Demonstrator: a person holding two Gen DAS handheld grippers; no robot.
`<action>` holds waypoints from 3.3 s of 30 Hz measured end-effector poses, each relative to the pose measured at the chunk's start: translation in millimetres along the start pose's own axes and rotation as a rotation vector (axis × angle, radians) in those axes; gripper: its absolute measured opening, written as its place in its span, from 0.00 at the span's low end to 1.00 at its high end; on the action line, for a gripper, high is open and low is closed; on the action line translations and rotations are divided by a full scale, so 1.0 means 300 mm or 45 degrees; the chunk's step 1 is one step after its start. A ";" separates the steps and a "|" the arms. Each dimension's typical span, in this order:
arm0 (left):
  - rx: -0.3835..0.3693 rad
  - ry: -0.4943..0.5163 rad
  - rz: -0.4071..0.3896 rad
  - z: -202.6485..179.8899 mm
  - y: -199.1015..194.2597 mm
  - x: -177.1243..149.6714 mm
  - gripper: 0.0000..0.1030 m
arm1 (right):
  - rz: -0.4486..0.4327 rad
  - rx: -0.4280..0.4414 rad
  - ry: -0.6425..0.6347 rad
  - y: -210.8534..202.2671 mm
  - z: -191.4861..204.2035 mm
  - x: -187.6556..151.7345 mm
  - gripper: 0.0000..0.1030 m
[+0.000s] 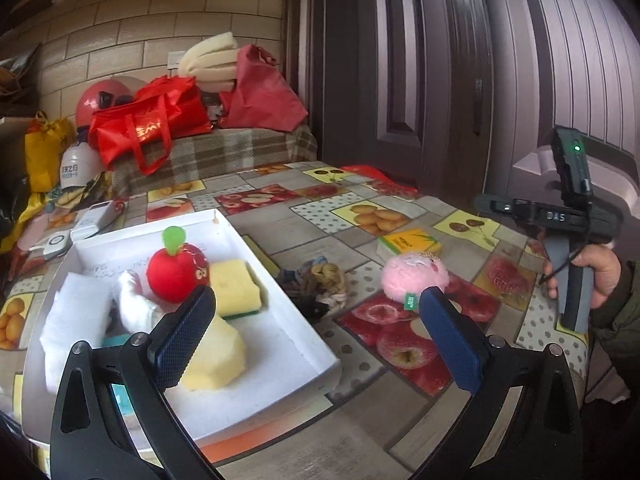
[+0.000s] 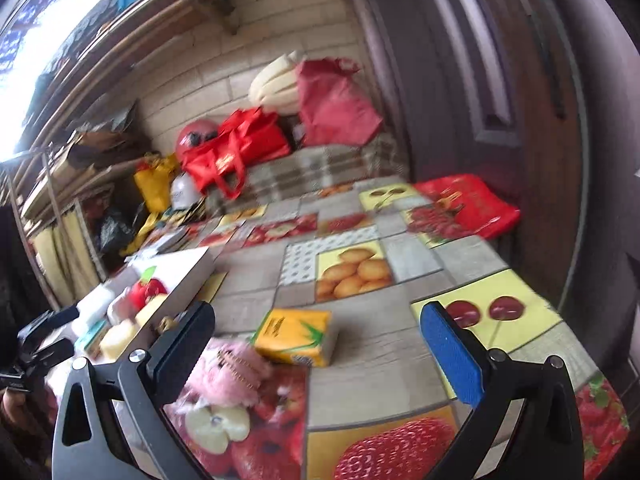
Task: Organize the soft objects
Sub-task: 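Move both tools from the box toward the pink plush ball and yellow tissue pack, then grasp the pink plush ball with the left tool while the right tool grasps the yellow tissue pack, then carry the plush ball with the left tool while the right tool carries the tissue pack over the box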
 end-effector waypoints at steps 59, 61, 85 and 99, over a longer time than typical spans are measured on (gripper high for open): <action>0.059 -0.018 -0.088 -0.197 0.143 0.115 0.64 | -0.180 -0.017 -0.003 -0.001 0.113 0.052 0.66; 0.072 -0.022 -0.092 -0.174 0.124 0.109 0.64 | -0.181 -0.005 -0.034 -0.006 0.148 0.047 0.66; 0.337 -0.131 -0.113 0.208 -0.052 0.015 0.65 | -0.162 0.090 -0.293 0.041 0.435 0.001 0.66; 0.477 -0.223 -0.111 0.417 -0.103 -0.028 0.65 | -0.085 0.180 -0.340 0.122 0.553 -0.027 0.66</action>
Point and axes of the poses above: each gripper's, at about its wrist camera, not at the fingertips, and y roughly the way its jaws point, z to its left, x to its top, the point moved 9 cm from there along y, roughly the way its jaws point, and after that the axes turned 7 degrees about x, right-handed, at the moved point
